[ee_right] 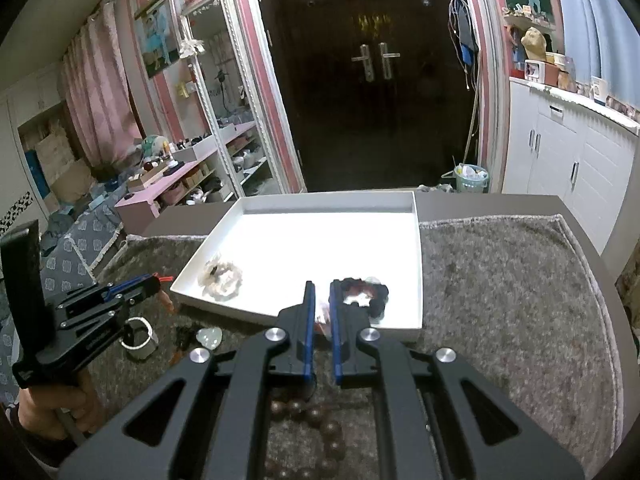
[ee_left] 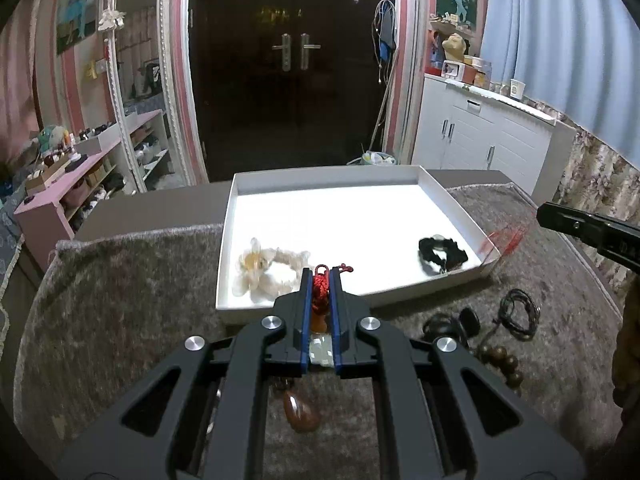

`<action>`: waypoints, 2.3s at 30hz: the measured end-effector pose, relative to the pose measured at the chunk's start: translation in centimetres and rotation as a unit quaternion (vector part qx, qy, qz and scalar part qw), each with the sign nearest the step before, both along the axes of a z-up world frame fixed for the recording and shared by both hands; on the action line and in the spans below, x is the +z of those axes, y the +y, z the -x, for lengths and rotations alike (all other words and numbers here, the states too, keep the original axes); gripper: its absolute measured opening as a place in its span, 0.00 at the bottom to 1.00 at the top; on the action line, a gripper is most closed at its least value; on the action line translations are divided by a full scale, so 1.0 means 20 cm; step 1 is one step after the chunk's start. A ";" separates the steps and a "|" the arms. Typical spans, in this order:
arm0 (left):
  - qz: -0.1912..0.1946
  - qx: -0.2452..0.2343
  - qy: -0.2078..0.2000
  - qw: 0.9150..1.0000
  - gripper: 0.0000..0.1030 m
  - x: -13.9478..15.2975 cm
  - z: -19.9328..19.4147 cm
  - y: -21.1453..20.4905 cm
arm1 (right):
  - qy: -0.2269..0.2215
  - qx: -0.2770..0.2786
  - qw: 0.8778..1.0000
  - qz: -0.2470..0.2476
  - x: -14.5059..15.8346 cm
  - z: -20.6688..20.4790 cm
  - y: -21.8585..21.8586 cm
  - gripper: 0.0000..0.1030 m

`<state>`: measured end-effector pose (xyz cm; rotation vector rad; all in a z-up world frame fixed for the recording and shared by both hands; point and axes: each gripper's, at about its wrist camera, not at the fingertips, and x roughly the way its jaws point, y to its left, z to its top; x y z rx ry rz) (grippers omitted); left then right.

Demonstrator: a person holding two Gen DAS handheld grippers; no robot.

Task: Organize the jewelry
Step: 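Carry the red cord charm and orange gourd pendant over the tray with both tools, then open both tools to release the charm and gourd pendant into the tray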

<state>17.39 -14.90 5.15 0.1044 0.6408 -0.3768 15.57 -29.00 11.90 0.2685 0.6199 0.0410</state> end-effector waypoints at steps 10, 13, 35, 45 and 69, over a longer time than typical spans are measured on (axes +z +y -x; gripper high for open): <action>-0.001 0.003 0.006 1.000 0.06 -0.03 -0.17 -0.06 | 0.025 0.006 0.999 0.020 -0.07 -0.18 -0.01 0.09; -0.001 0.003 0.014 1.000 0.06 -0.09 -0.19 -0.06 | 0.060 0.004 0.998 0.023 -0.20 -0.19 -0.02 0.22; 0.003 0.001 0.012 1.000 0.06 -0.10 -0.30 -0.12 | 0.078 0.034 0.996 0.000 -0.21 -0.33 0.02 0.05; 0.015 -0.010 0.049 0.999 0.06 -0.24 -0.44 -0.22 | 0.102 0.055 0.993 -0.018 -0.33 -0.56 0.09 0.05; 0.013 0.011 0.071 0.997 0.44 -0.37 -0.52 -0.21 | 0.116 0.038 0.992 -0.020 -0.46 -0.60 0.08 0.07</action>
